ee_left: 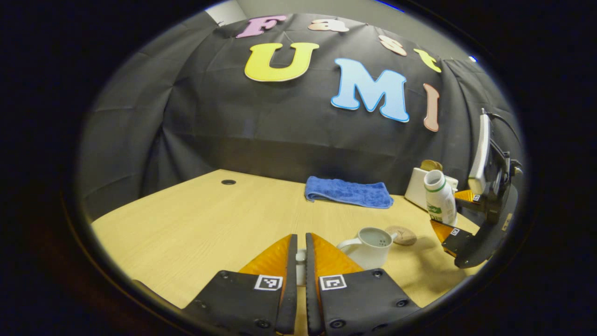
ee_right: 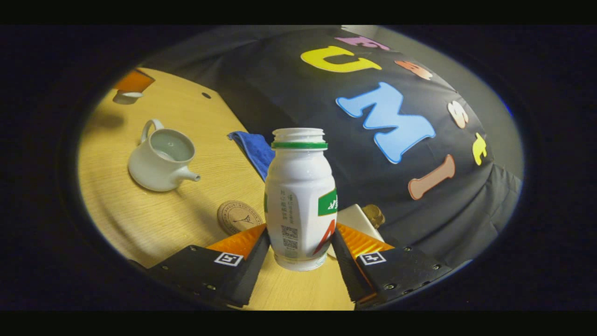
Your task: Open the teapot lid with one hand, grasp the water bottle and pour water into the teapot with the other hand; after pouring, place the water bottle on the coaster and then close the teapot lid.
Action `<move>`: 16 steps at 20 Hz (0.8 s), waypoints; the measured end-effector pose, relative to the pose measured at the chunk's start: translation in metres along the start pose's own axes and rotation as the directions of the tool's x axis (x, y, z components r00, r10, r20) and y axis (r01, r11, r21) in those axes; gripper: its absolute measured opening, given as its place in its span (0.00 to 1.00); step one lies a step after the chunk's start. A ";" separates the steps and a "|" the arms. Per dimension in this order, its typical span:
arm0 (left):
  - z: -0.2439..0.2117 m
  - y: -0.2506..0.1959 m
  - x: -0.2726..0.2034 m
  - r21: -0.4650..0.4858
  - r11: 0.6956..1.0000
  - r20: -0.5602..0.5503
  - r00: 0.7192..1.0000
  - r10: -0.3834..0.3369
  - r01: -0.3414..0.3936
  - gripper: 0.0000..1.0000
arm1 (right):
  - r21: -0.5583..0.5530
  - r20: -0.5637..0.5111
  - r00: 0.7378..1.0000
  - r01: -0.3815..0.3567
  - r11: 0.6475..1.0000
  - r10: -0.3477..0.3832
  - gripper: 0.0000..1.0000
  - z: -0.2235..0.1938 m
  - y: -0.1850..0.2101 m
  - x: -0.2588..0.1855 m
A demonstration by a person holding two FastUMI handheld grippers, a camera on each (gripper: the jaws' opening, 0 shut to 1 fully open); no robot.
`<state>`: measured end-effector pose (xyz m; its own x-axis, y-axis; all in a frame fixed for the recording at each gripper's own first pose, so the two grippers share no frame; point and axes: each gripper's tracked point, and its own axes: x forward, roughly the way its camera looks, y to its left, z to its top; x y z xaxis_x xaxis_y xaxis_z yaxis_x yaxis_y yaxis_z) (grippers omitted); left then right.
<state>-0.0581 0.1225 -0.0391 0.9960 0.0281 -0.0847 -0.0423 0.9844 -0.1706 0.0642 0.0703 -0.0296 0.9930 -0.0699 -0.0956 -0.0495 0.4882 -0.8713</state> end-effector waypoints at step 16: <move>-0.015 0.033 -0.004 -0.013 0.999 -0.028 0.999 0.047 -0.047 0.19 | -0.461 0.139 0.988 0.128 0.878 -0.071 0.76 0.048 -0.015 0.009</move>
<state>-0.0646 0.1524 -0.0594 0.9903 0.0691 -0.1204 -0.0901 0.9798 -0.1787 0.0787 0.1041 0.0062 0.9993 0.0169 0.0342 0.0339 0.0187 -0.9993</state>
